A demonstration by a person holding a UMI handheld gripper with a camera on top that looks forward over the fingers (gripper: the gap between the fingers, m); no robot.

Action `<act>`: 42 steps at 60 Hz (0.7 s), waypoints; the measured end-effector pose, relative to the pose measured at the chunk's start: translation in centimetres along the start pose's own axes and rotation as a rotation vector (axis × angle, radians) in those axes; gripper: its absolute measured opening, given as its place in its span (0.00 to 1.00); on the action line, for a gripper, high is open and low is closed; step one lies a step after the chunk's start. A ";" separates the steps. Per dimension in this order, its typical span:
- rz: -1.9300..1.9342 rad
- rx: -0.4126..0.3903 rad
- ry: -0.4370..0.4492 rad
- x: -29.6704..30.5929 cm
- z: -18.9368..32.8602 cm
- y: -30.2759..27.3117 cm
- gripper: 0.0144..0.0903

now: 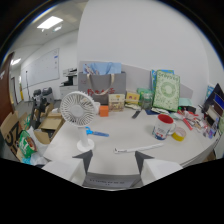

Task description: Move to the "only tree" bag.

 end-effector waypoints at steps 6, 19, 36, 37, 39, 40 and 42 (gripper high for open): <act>0.000 -0.001 -0.003 0.1 0.2 0.0 0.92; 0.002 -0.005 -0.008 -0.1 0.6 0.0 0.92; 0.016 -0.016 0.014 1.7 0.0 0.1 0.92; 0.018 -0.019 0.020 2.0 -0.1 0.1 0.92; 0.024 -0.022 0.034 2.9 -0.3 0.0 0.92; 0.026 -0.022 0.041 3.3 -0.4 0.0 0.92; 0.030 -0.025 0.052 4.4 -0.6 -0.2 0.92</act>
